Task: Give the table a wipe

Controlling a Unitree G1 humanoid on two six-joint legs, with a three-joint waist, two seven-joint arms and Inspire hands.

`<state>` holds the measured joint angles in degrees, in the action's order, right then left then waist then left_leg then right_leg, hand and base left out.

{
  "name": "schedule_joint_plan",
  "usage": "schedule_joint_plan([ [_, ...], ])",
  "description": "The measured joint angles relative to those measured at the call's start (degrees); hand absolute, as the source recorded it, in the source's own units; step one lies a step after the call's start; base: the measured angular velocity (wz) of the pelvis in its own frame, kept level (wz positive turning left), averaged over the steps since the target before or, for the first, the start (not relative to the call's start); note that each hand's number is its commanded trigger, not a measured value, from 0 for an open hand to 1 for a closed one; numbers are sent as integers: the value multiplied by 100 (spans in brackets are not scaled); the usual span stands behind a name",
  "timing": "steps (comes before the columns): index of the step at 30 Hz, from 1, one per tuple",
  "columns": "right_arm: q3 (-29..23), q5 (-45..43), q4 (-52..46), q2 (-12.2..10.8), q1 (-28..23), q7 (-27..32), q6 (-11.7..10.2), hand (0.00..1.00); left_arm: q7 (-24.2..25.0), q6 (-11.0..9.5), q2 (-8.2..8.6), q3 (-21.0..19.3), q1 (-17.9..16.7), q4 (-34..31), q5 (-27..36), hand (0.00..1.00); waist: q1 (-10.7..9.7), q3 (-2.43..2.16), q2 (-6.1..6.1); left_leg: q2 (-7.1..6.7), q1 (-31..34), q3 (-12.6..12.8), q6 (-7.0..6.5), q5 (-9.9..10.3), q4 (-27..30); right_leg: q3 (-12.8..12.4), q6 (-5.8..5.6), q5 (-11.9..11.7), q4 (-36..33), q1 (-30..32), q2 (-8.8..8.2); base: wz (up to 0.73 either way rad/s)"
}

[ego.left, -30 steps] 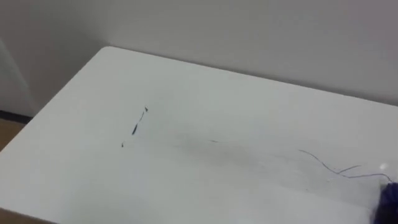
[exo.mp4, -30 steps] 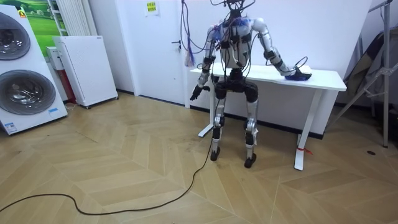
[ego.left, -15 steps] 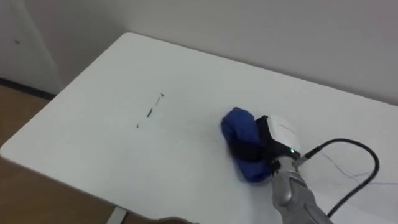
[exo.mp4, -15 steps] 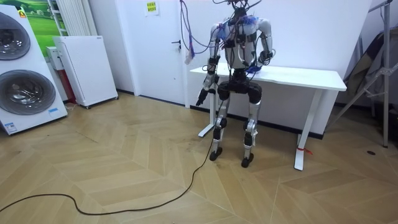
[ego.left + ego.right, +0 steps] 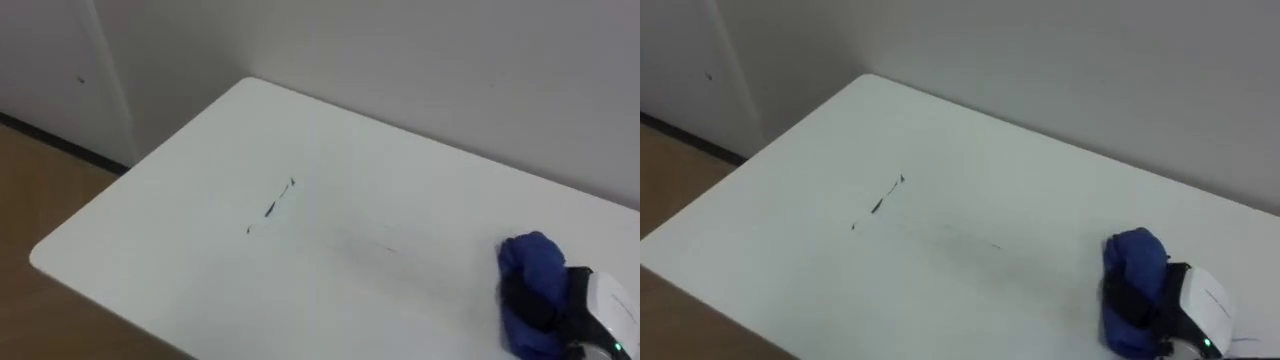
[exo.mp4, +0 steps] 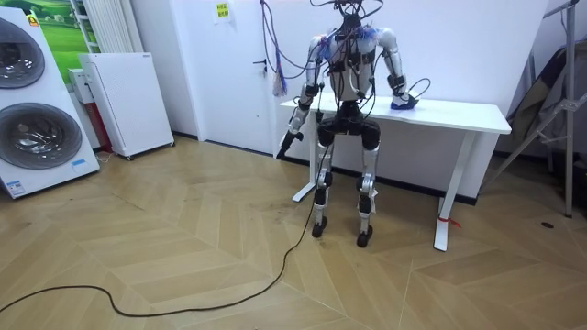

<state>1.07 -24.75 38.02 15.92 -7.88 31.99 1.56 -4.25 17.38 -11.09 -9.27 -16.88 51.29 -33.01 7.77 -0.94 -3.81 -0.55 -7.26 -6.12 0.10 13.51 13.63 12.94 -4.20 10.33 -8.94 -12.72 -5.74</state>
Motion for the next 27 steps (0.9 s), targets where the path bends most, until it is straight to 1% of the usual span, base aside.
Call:
schedule_joint_plan([
  [1,30,9,21,0,68,-40,57,100,-2,-1,3,73,11,5,-1,0,7,0,0,0,0,-21,0,4,7,-28,-1,-2,1,0,5,-19],
  [2,96,29,55,-7,223,-119,163,100,-1,-23,29,181,57,53,0,0,20,3,5,1,-1,-29,1,5,9,-43,12,-16,-16,7,18,-19],
  [3,122,33,80,-23,295,-151,222,100,-1,-23,61,188,88,82,-4,0,27,4,8,2,-6,-30,1,5,9,-57,21,-31,-17,16,29,-29],
  [4,214,76,121,-50,460,-189,356,100,-7,-23,113,249,144,166,-8,0,59,1,24,13,-10,-34,24,21,7,-132,40,-46,-41,73,57,-39],
  [5,289,88,122,-113,668,-284,515,100,-2,-15,151,379,139,183,-4,0,71,9,40,27,0,-43,32,29,5,-173,66,-62,-102,161,92,-42],
  [6,335,82,111,-146,763,-333,612,100,5,-13,164,429,132,183,-4,0,75,13,48,37,6,-52,33,29,3,-173,91,-81,-110,193,110,-44],
  [7,433,79,42,-196,914,-471,786,100,38,11,168,530,112,171,-5,0,86,16,60,66,16,-49,44,35,2,-175,129,-108,-109,245,152,-32],
  [8,462,73,-161,-229,972,-645,933,100,92,53,163,560,109,157,-5,0,80,18,66,80,50,-102,55,33,2,-190,157,-125,-102,292,192,-24],
  [10,588,71,-331,-228,1027,-809,980,100,140,149,163,598,98,155,0,0,80,22,93,106,59,-115,81,16,-26,-222,167,-129,-102,333,226,-8],
  [11,619,116,-342,-215,1092,-831,977,100,168,192,166,610,85,156,43,0,79,37,125,113,60,-114,88,-3,-55,-231,178,-122,-107,359,233,-4],
  [12,617,164,-315,-202,1134,-825,976,100,187,213,165,608,84,155,123,0,70,50,141,115,60,-116,68,-22,-62,-230,178,-122,-99,360,235,0],
  [13,612,194,-230,-160,1196,-796,955,100,212,224,157,593,19,162,254,0,69,57,157,111,48,-124,65,-35,-92,-231,178,-122,-77,344,235,5],
  [14,618,193,-14,-90,1243,-737,844,100,213,213,133,600,-45,159,339,0,60,62,167,108,11,-130,58,-45,-103,-226,178,-120,-52,303,234,5],
  [15,615,195,104,-51,1243,-706,786,100,216,210,116,596,-92,160,367,0,46,68,164,107,-23,-135,53,-42,-115,-216,176,-118,-37,264,233,17],
  [16,565,192,335,45,1195,-658,648,100,230,202,81,579,-192,166,368,0,-30,63,142,81,-45,-190,39,-21,-97,-180,160,-104,41,183,223,27],
  [17,346,195,436,143,1078,-614,513,100,253,197,83,477,-239,169,365,0,-53,64,121,59,-49,-193,28,-10,-98,-181,130,-79,51,148,201,30],
  [18,219,201,528,182,1033,-568,429,100,254,195,80,441,-266,169,361,0,-70,64,114,50,-57,-196,26,-9,-100,-176,119,-72,55,130,192,30],
  [19,-43,210,724,216,961,-464,304,100,263,192,67,297,-335,178,361,0,-158,68,88,22,-98,-233,8,2,-98,-138,98,-59,117,27,169,33],
  [20,-387,198,899,247,827,-367,223,100,273,192,50,106,-375,184,330,0,-240,57,43,-3,-132,-255,-8,12,-85,-90,65,-37,146,-69,144,41],
  [21,-553,202,964,274,744,-333,189,100,272,192,29,34,-390,184,328,0,-304,53,16,-17,-140,-247,-11,14,-85,-70,48,-15,146,-107,124,44],
  [22,-868,213,1093,334,558,-264,92,100,272,187,-4,-88,-394,186,311,0,-369,40,-26,-25,-147,-170,-19,19,-83,-83,22,16,137,-151,93,32],
  [23,-1082,295,1117,393,367,-223,54,100,270,180,-9,-204,-396,193,259,0,-395,31,-36,-25,-187,-148,-34,32,-85,-119,17,19,127,-196,87,21],
  [24,-1190,445,1165,468,188,-187,23,100,270,176,-26,-295,-396,195,202,0,-434,18,-54,-21,-243,-149,-44,53,-85,-112,17,18,104,-247,87,8],
  [25,-1200,505,1195,512,104,-188,21,100,269,177,-51,-291,-391,194,204,0,-454,-2,-59,-19,-248,-155,-48,64,-78,-112,17,18,91,-258,88,7],
  [27,-1235,607,1278,579,25,-209,28,100,269,165,-86,-265,-320,188,262,0,-494,-12,-61,-4,-246,-139,-55,108,-8,-121,16,17,9,-246,98,-4],
])
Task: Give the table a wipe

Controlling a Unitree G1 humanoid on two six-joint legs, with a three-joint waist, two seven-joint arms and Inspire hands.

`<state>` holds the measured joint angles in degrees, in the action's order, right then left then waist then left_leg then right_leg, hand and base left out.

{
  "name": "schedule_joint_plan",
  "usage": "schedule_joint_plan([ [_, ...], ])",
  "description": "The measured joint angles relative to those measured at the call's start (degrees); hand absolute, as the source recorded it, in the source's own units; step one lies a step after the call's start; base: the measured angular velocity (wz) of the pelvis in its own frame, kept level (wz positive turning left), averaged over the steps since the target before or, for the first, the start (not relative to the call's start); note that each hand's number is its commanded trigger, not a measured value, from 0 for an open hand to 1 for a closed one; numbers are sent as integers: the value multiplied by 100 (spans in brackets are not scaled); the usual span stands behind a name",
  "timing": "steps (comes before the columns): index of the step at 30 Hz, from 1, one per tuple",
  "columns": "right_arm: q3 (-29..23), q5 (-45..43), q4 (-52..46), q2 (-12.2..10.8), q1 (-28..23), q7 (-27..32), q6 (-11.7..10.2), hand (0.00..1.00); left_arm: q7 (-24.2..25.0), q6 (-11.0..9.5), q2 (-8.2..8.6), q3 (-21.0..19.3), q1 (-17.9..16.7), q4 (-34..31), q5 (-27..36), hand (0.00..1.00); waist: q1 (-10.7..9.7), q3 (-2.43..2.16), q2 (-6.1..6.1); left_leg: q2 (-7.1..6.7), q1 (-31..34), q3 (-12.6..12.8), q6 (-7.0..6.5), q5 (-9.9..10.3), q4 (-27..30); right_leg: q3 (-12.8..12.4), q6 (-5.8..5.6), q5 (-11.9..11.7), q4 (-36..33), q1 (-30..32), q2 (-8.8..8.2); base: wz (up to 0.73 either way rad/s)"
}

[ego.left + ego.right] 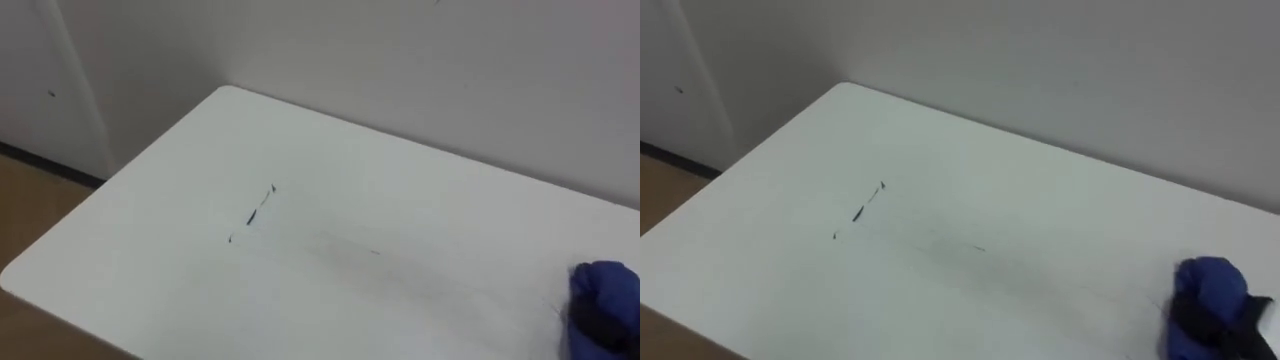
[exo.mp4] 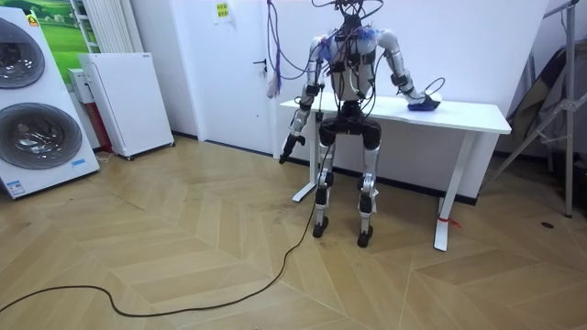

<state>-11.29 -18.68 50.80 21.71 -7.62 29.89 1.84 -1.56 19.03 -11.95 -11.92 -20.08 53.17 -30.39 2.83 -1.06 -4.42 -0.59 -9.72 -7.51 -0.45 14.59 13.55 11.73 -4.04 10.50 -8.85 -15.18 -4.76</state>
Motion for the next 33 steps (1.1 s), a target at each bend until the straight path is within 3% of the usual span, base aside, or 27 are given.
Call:
schedule_joint_plan([
  [2,-11,-9,-11,-22,22,-3,41,100,-4,-80,18,14,175,9,111,0,10,-3,4,-3,-25,66,-11,23,8,-21,1,-2,4,-8,-5,-24],
  [6,255,-22,-297,-193,386,15,579,100,-99,-78,53,454,377,15,263,0,233,-17,98,39,-118,286,-9,28,-46,-119,10,-8,2,64,25,-50],
  [8,704,-39,-655,-359,653,-3,983,100,-187,-57,147,762,582,167,277,0,360,3,181,112,-126,343,5,25,-98,-352,99,-89,-17,239,137,-83],
  [11,1573,-266,-1645,-745,772,-369,1337,100,-195,-42,242,888,738,302,288,0,462,21,201,216,-100,342,76,59,-99,-393,191,-152,-96,410,278,-48],
  [12,1733,-350,-1755,-828,835,-461,1332,100,-195,-33,261,893,764,297,288,0,484,26,200,225,-87,330,96,65,-99,-397,202,-158,-89,433,295,-14],
  [13,2071,-507,-1890,-992,1017,-667,1304,100,-186,-16,289,963,806,275,286,0,495,78,196,227,-69,274,124,60,-99,-387,218,-158,-86,438,309,8],
  [15,2356,-645,-2023,-1122,1264,-982,1266,100,-118,31,343,1039,749,49,284,0,620,96,215,211,47,243,95,11,-94,-378,237,-141,-70,520,296,18],
  [18,2371,-784,-1957,-1082,1314,-1069,1149,100,-113,78,298,1021,488,-16,294,0,693,104,210,174,66,191,80,-25,-127,-352,206,-117,-48,501,262,22],
  [21,2237,-848,-1606,-792,1077,-863,667,100,-56,150,184,929,89,1,330,0,503,101,135,105,38,31,52,-39,-118,-191,176,-98,33,332,194,52],
  [23,1604,-850,-1304,-588,569,-506,204,100,-4,115,144,673,-42,30,207,0,219,90,108,65,-33,157,8,-64,-98,-145,174,-98,15,142,110,99],
  [26,833,-774,-946,-500,125,-146,-105,100,57,46,35,300,-59,68,203,0,189,43,86,68,-105,300,-27,-75,-181,-200,144,-84,-98,118,70,31],
  [29,504,-634,-651,-439,-33,-58,-182,100,97,-15,-78,69,29,-8,162,0,134,3,27,60,-119,375,-42,-66,-161,-99,133,-91,-94,64,49,-7],
  [32,475,-648,-542,-411,-21,-49,-143,100,86,-160,-49,159,243,-1,132,0,107,-43,106,57,-207,465,-94,-2,-71,-111,130,-90,-129,-11,34,-16],
  [33,563,-642,-540,-409,52,-45,-57,100,47,-209,-31,289,330,3,148,0,151,-38,131,64,-257,562,-99,2,-77,-148,99,-70,-202,15,23,-38],
])
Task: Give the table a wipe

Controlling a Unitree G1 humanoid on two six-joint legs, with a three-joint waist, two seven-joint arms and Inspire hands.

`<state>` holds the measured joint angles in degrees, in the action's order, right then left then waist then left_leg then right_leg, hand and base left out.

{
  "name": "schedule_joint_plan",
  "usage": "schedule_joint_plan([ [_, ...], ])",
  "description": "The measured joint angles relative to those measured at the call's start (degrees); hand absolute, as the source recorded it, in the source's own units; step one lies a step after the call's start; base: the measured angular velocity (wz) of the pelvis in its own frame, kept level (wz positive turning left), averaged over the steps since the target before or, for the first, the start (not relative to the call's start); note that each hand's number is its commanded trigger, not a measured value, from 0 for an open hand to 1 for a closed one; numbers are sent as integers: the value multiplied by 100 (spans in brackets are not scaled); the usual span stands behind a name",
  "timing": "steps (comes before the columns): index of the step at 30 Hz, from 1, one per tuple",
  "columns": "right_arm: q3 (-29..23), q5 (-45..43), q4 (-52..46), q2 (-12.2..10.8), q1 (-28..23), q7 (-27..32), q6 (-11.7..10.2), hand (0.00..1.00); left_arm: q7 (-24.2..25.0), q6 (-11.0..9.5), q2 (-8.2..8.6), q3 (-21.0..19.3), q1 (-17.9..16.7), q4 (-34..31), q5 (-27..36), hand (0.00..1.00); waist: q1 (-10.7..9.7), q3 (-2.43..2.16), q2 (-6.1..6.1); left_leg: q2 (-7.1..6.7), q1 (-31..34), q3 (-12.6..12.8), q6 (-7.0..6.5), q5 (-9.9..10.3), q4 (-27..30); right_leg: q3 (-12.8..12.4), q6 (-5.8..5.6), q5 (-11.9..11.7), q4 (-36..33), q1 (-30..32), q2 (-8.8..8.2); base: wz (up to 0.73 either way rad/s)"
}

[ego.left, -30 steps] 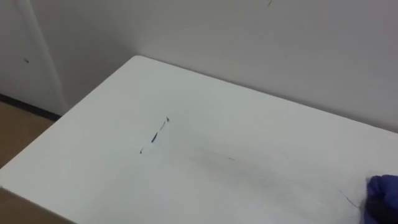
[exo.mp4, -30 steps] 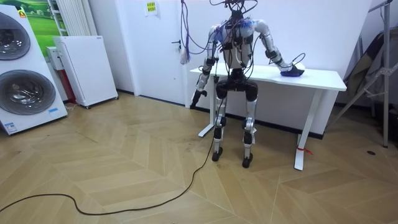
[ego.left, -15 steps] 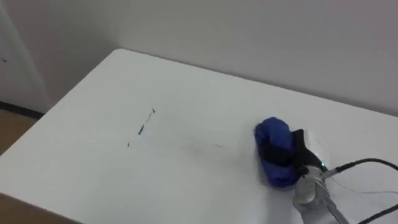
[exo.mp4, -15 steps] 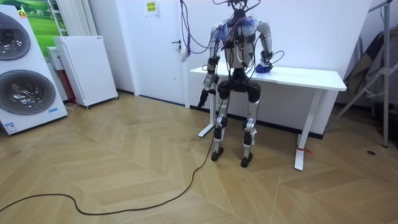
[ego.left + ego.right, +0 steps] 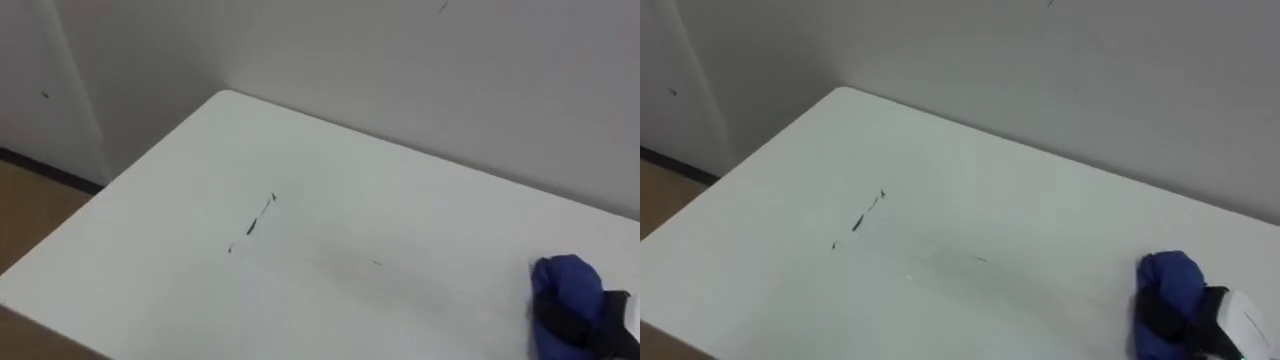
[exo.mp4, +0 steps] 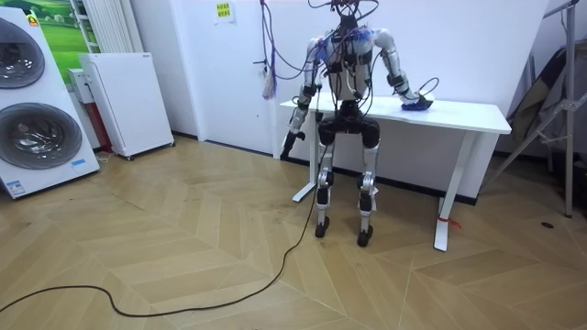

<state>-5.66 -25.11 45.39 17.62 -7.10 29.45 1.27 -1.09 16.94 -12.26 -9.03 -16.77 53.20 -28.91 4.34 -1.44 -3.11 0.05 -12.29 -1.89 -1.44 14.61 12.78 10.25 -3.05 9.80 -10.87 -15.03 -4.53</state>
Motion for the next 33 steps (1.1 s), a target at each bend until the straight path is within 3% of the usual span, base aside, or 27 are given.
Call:
schedule_joint_plan([
  [3,279,27,95,-119,454,1,344,100,-148,-74,28,377,255,241,10,0,296,7,84,37,-49,211,-1,76,34,-93,-80,68,-201,203,-2,-89],
  [4,501,38,90,-177,749,-10,595,100,-209,-93,75,500,393,409,21,0,515,29,159,75,-21,266,-3,161,138,-10,-76,86,-367,384,33,-164],
  [5,861,19,78,-286,1084,-52,810,100,-253,-90,117,538,523,555,21,0,763,70,219,144,13,346,-2,234,249,148,41,95,-582,642,50,-172],
  [6,1078,-15,50,-369,1235,-91,910,100,-267,-86,129,538,591,630,21,0,873,82,225,162,57,345,-3,275,323,253,96,77,-675,765,27,-172],
  [7,1504,-117,-38,-616,1550,-228,1116,100,-326,-95,125,543,756,785,95,0,1074,97,201,223,210,362,3,352,494,476,221,-2,-840,1043,35,-142],
  [8,1978,-307,-166,-930,1877,-424,1277,100,-371,-103,103,545,955,966,136,0,1259,98,150,337,412,398,9,399,612,561,137,-49,-975,1312,72,-116],
  [9,2158,-398,-231,-1085,2012,-543,1330,100,-373,-108,89,546,1051,1054,135,0,1326,103,117,416,528,433,-1,415,677,579,44,8,-1195,1447,43,-48],
  [10,2458,-504,-310,-1348,2292,-761,1377,100,-360,-113,61,552,1298,1095,127,0,1522,131,5,521,704,475,137,368,781,640,-7,156,-1828,1565,-246,-11],
  [11,2710,-576,-288,-1585,2661,-970,1377,100,-349,-179,52,577,1397,1018,129,0,1853,156,-55,587,842,514,220,374,865,704,-114,273,-2033,1546,-635,-15],
  [12,2981,-571,-110,-1752,3181,-1094,1275,100,-314,-221,4,605,1498,913,144,0,2102,209,-150,648,1018,484,310,356,927,720,-205,313,-1816,1480,-958,-20],
  [13,3079,-568,15,-1808,3427,-1110,1173,100,-307,-225,-29,612,1525,869,196,0,2206,240,-197,674,1136,432,363,326,935,715,-215,310,-1602,1446,-1074,0],
  [14,3205,-484,193,-1824,3726,-1117,1004,100,-279,-200,-99,703,1538,781,239,0,2401,252,-221,787,1341,165,478,262,951,708,-234,293,-1134,1415,-1219,30],
  [15,3192,-381,239,-1816,3834,-1089,937,100,-222,-194,-198,712,1491,688,232,0,2472,250,-213,936,1481,-225,618,187,873,742,-283,184,-674,1374,-1217,44],
  [18,3077,-106,311,-1759,3681,-788,652,100,-103,-159,-428,716,1469,689,240,0,2280,240,-246,1202,1663,-747,958,108,799,721,-328,-327,79,1263,-1106,80],
  [19,3049,-110,333,-1723,3565,-681,497,100,-63,-133,-546,707,1462,690,227,0,2053,243,-261,1270,1697,-942,1147,145,892,789,-358,-634,66,1256,-1016,110],
  [20,2935,-131,360,-1660,3353,-626,346,100,-55,-109,-636,688,1465,688,217,0,1776,228,-275,1399,1727,-936,1312,146,1023,1062,-738,-444,-254,1153,-969,113],
  [21,2864,-148,358,-1586,3205,-581,275,100,-59,-112,-638,691,1482,680,208,0,1669,219,-244,1519,1730,-853,1352,99,1075,1092,-739,-254,-392,1090,-880,100],
  [22,2769,-144,322,-1364,2908,-506,147,100,-69,-141,-584,697,1496,677,211,0,1521,199,-195,1734,1708,-598,1301,-39,974,1204,-659,17,-635,1079,-763,62],
  [23,2612,-128,300,-1148,2646,-448,47,100,-104,-178,-462,699,1495,705,211,0,1402,190,-159,1805,1588,-491,1190,-157,771,1254,-578,200,-819,1101,-708,42],
  [24,2507,-121,275,-1046,2533,-429,34,100,-112,-186,-386,705,1495,735,210,0,1334,180,-126,1842,1515,-442,1161,-215,647,1259,-534,266,-893,1116,-678,20],
  [26,2245,-125,44,-784,2196,-391,83,100,-127,-186,-176,821,1496,767,225,0,1143,169,-57,1870,1435,-351,1070,-525,344,1320,-352,506,-1191,1255,-628,16],
  [27,2206,-155,-16,-775,2150,-383,134,100,-170,-185,-97,894,1497,781,244,0,1012,169,-49,1869,1435,-178,1093,-675,301,1326,-324,565,-1293,1325,-602,13],
  [29,2217,-201,-99,-841,2178,-387,302,100,-245,-182,39,1006,1550,786,243,0,979,167,-43,1867,1462,134,1107,-813,317,1308,-302,665,-1383,1431,-557,-3],
  [30,2252,-201,-175,-889,2186,-398,406,100,-250,-184,77,1039,1567,779,244,0,1008,163,-43,1862,1464,236,1111,-814,342,1266,-278,681,-1393,1471,-522,-23],
  [32,2302,-294,-480,-1116,2333,-584,882,100,-256,-170,170,1041,1575,778,227,0,1169,169,-49,1795,1465,654,1113,-799,485,950,-126,674,-1379,1640,-328,-38],
  [33,2310,-340,-584,-1142,2349,-673,977,100,-261,-144,182,1031,1564,772,224,0,1215,168,-50,1772,1464,690,1113,-786,508,897,-90,664,-1380,1681,-301,-41],
])
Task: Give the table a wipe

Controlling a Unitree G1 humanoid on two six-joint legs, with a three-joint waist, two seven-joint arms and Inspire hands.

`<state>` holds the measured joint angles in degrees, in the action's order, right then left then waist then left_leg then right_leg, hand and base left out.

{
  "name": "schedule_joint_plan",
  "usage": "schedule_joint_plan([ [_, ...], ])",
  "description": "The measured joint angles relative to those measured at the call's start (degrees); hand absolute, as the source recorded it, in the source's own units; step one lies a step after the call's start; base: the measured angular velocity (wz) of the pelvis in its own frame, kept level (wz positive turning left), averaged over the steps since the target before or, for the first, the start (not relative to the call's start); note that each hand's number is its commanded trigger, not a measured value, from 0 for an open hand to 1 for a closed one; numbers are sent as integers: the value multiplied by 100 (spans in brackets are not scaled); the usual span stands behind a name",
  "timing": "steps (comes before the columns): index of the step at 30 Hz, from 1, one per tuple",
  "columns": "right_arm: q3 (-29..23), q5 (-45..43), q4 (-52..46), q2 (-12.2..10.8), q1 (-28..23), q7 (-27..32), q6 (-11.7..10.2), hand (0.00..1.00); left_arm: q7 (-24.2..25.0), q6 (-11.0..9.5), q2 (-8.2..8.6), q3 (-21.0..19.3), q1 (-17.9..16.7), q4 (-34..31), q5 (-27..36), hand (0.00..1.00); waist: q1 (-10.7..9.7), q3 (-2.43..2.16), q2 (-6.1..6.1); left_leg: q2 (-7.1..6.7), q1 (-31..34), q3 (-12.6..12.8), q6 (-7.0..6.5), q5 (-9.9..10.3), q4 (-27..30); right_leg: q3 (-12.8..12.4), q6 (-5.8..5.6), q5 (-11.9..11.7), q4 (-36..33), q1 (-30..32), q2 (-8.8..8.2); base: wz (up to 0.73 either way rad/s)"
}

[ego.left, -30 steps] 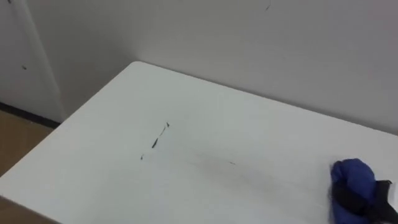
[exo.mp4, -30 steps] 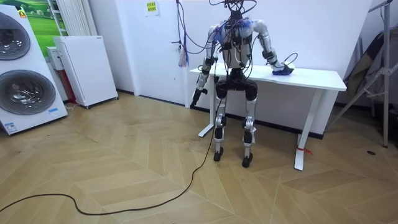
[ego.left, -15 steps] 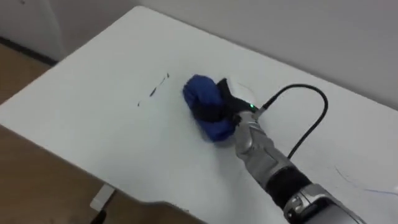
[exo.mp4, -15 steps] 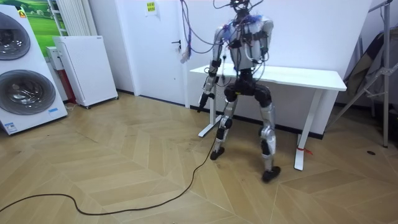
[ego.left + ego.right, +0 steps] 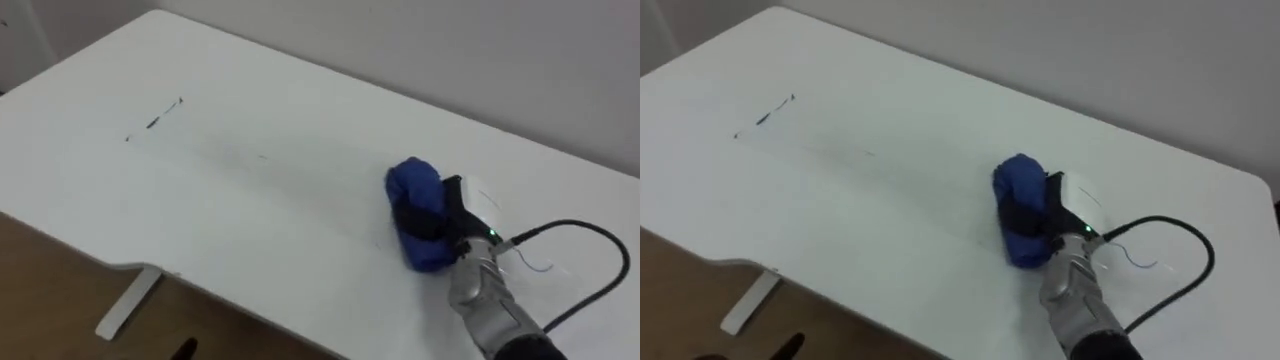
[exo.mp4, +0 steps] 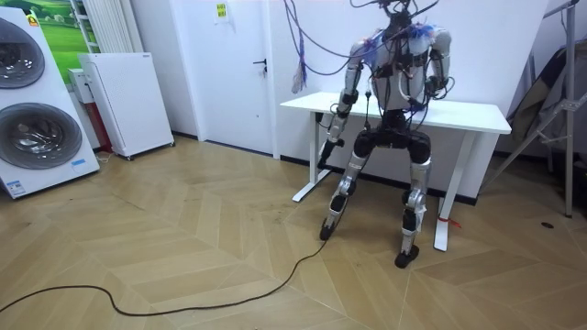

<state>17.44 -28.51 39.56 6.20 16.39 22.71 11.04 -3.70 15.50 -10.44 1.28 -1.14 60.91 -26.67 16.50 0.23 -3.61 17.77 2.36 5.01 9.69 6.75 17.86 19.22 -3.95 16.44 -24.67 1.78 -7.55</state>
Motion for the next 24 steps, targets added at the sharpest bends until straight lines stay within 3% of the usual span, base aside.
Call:
schedule_joint_plan([
  [2,166,-116,-204,-21,108,-302,131,100,-64,151,43,-5,-91,-28,26,0,51,9,24,-215,-21,43,-34,84,11,-150,177,-150,160,52,108,-33],
  [3,167,-140,-204,-19,119,-323,121,100,-71,180,57,-4,-118,-39,26,0,74,7,40,-295,-41,50,-49,135,5,-190,200,-209,238,44,133,-32],
  [5,174,-161,-240,46,174,-409,56,100,-154,246,73,1,-347,-223,185,0,59,25,134,-624,-141,129,-137,278,-125,-314,220,-374,506,17,181,-28],
  [7,136,-161,-170,162,96,-289,-102,100,-257,269,66,-4,-540,-369,326,0,-70,23,223,-767,-227,98,-152,285,-327,-328,198,-443,650,-39,180,1],
  [9,-17,-292,-7,317,-135,39,-360,100,-317,228,57,-99,-735,-362,350,0,-294,4,309,-850,-306,-37,-178,283,-415,-341,157,-477,800,-192,163,29],
  [10,-278,-335,43,466,-446,353,-589,100,-336,184,35,-253,-899,-374,329,0,-540,-16,314,-929,-341,-83,-226,264,-460,-343,109,-475,912,-337,126,57],
  [11,-670,-323,48,626,-814,668,-793,100,-353,147,33,-467,-1065,-424,270,0,-723,-32,288,-1018,-393,-83,-265,244,-501,-362,48,-468,990,-444,56,51],
  [13,-1375,-263,111,782,-1336,1140,-990,100,-361,144,23,-740,-1277,-425,212,0,-961,-43,250,-1137,-478,-84,-326,252,-529,-388,-38,-507,1141,-613,-26,20],
  [14,-1746,-25,119,886,-1730,1426,-1090,100,-358,146,0,-969,-1355,-460,212,0,-1097,-84,190,-1207,-497,-84,-364,272,-529,-410,-91,-532,1244,-703,-69,25],
  [15,-2084,229,143,967,-2117,1572,-1152,100,-357,139,-58,-1149,-1413,-565,189,0,-1216,-131,99,-1260,-528,-85,-428,304,-527,-486,-127,-550,1349,-814,-79,25],
  [17,-2573,514,363,978,-2497,1647,-1235,100,-369,48,-183,-1394,-1441,-648,99,0,-1312,-161,-44,-1307,-623,-78,-504,361,-510,-510,-171,-555,1409,-957,-118,9],
  [18,-2784,716,495,1027,-2672,1671,-1265,100,-405,14,-229,-1478,-1430,-698,63,0,-1362,-154,-112,-1319,-662,-62,-524,431,-468,-542,-191,-553,1401,-997,-133,-8],
  [22,-2908,1135,822,1317,-2896,1598,-1292,100,-494,-157,-235,-1399,-1410,-678,-28,0,-1344,-159,-108,-1321,-705,-64,-581,701,-233,-754,-250,-601,1362,-1093,-117,-27],
  [24,-2902,1198,800,1335,-2863,1483,-1207,100,-548,-185,-196,-1376,-1410,-674,-15,0,-1308,-158,-86,-1310,-718,-124,-599,775,-149,-730,-241,-637,1293,-1079,-86,-27],
])
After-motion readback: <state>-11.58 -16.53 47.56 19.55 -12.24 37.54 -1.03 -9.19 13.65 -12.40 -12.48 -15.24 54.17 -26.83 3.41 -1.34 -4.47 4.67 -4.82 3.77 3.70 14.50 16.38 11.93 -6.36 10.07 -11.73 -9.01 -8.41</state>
